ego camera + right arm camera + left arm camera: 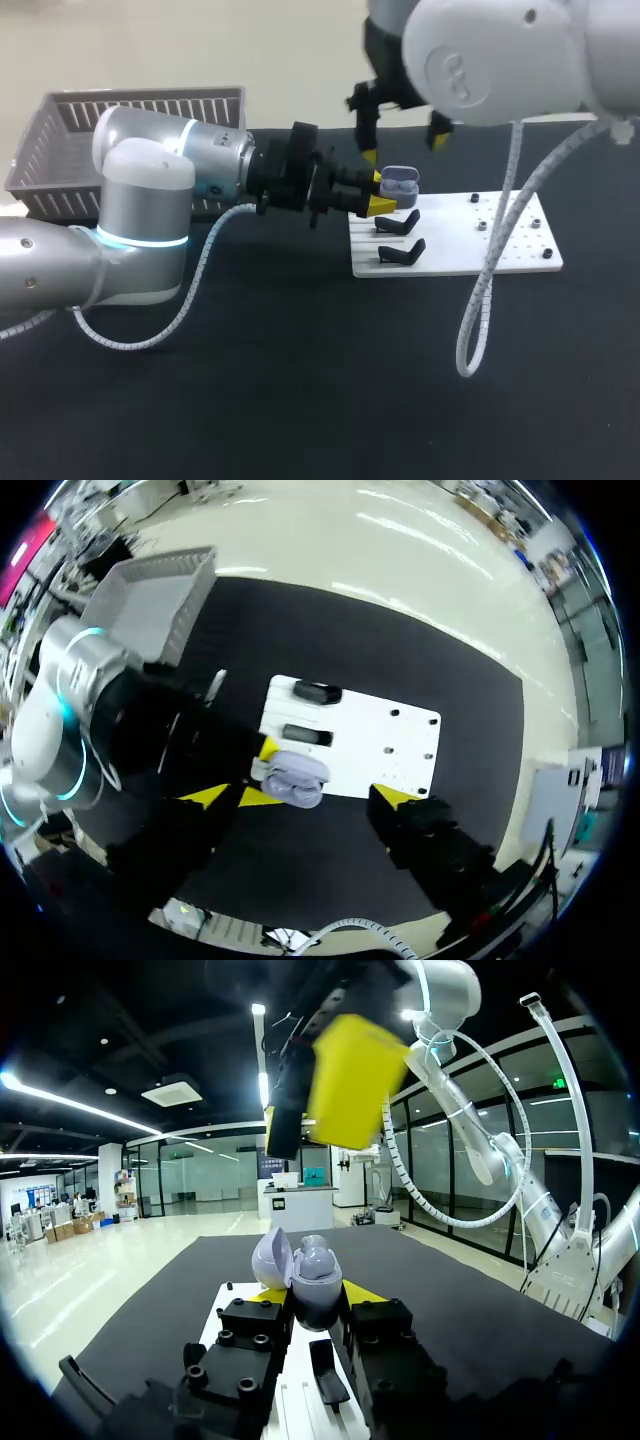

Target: Pick up each earbud case from the left stands, insert the matching earbuds, close the lid, and place the case in the box.

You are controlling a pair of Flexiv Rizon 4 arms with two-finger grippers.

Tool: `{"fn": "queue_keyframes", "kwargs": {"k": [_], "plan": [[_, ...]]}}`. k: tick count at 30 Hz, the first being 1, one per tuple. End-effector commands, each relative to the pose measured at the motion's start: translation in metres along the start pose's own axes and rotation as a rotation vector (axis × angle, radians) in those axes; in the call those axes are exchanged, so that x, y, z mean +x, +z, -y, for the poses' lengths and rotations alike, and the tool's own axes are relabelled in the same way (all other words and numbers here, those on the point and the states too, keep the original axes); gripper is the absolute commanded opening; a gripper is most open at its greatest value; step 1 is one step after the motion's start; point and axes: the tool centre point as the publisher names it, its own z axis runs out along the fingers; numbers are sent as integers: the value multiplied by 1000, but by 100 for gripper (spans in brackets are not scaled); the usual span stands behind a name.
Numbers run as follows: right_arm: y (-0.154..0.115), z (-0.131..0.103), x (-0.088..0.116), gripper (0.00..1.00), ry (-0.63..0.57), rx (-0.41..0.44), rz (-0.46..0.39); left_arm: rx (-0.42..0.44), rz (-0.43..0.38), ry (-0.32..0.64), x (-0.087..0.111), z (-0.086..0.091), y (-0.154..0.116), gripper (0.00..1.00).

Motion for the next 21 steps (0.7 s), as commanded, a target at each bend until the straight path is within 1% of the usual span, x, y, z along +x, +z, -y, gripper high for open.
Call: {"fn": "queue_keyframes", "kwargs": {"k": [1,5,11,15,21], "plan": [[4,17,-5,100,135,9,84,-2,2,2,1,0,0,0],[13,30,-20,100,220,20,117,-2,2,2,1,0,0,0],[28,44,-35,100,273,18,109,-2,2,2,1,0,0,0],[40,50,-36,100,287,14,73,-2,2,2,1,0,0,0],[59,50,-27,100,276,1,21,-2,2,2,1,0,0,0]]}}
